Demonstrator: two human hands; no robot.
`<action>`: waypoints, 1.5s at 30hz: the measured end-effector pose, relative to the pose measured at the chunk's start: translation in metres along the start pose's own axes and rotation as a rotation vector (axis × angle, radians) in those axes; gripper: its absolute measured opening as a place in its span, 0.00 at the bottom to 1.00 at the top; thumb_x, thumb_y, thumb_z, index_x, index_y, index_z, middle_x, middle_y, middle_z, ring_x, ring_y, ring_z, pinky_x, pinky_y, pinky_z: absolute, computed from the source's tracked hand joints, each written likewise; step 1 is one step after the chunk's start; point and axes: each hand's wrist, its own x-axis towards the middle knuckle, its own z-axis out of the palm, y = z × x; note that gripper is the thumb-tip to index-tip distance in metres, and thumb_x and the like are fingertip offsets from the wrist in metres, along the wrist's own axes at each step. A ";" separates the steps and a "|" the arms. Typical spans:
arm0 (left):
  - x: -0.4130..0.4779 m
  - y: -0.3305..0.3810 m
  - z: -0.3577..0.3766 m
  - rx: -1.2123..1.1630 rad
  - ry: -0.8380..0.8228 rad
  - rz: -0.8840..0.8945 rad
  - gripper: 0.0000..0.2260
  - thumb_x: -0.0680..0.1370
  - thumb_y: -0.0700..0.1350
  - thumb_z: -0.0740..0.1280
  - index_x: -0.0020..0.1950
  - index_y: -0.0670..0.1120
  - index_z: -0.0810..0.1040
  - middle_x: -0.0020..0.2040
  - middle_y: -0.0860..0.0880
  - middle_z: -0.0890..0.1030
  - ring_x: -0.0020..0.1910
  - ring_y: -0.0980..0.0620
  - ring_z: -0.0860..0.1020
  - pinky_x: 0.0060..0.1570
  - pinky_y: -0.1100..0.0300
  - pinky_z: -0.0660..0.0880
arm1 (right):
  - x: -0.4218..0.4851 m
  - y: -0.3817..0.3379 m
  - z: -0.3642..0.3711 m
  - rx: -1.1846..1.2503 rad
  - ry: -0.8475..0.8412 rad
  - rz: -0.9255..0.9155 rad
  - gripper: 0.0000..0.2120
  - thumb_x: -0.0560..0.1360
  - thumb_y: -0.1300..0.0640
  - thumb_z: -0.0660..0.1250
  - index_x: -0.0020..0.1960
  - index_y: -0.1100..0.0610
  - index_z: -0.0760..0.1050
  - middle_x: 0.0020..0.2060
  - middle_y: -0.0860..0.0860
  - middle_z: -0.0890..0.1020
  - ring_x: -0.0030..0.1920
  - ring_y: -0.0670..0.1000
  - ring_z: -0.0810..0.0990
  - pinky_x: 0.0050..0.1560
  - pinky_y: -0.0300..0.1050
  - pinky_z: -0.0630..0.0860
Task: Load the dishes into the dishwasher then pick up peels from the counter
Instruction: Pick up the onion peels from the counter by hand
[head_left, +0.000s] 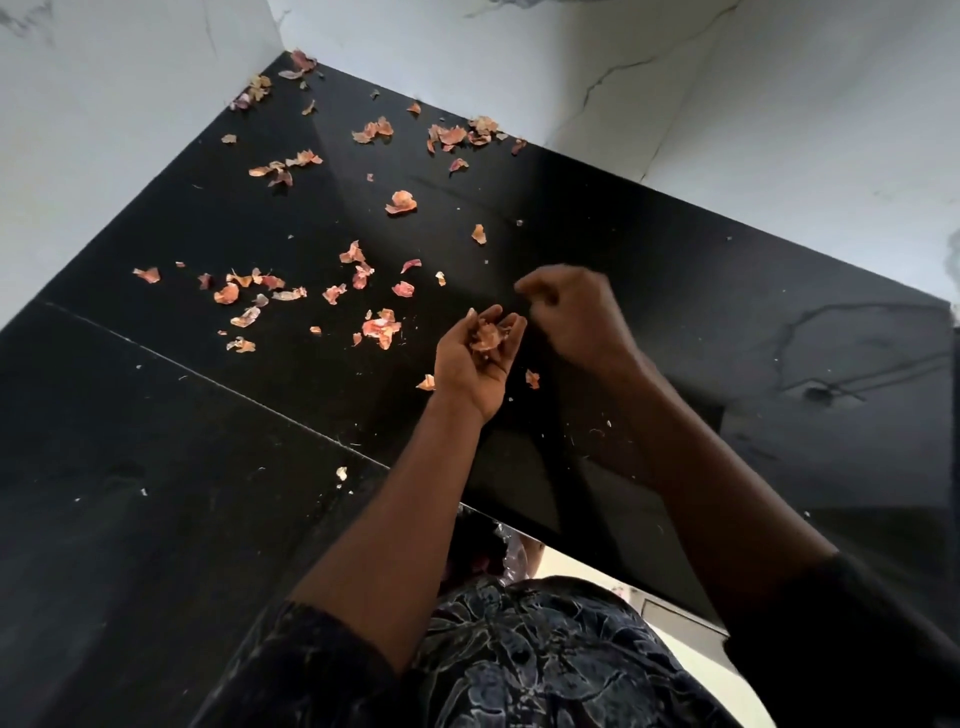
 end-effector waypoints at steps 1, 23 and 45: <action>0.000 0.002 -0.001 -0.021 -0.001 -0.005 0.14 0.84 0.46 0.61 0.57 0.36 0.79 0.55 0.36 0.81 0.54 0.42 0.83 0.48 0.55 0.84 | 0.008 0.016 -0.003 -0.031 0.069 0.090 0.14 0.76 0.65 0.67 0.58 0.56 0.83 0.54 0.52 0.85 0.54 0.47 0.83 0.57 0.35 0.76; -0.029 0.014 -0.015 -0.045 0.052 0.088 0.13 0.83 0.44 0.63 0.55 0.35 0.80 0.53 0.35 0.83 0.55 0.40 0.83 0.48 0.56 0.83 | 0.193 0.071 0.019 -0.492 -0.305 -0.235 0.15 0.74 0.69 0.68 0.60 0.63 0.81 0.58 0.63 0.79 0.60 0.64 0.78 0.64 0.50 0.74; -0.013 0.011 -0.008 -0.026 0.041 0.095 0.15 0.84 0.46 0.61 0.60 0.36 0.79 0.54 0.35 0.83 0.59 0.40 0.82 0.53 0.55 0.83 | 0.039 0.034 0.029 -0.488 -0.225 -0.169 0.05 0.80 0.60 0.66 0.49 0.58 0.81 0.45 0.54 0.82 0.43 0.49 0.82 0.45 0.42 0.80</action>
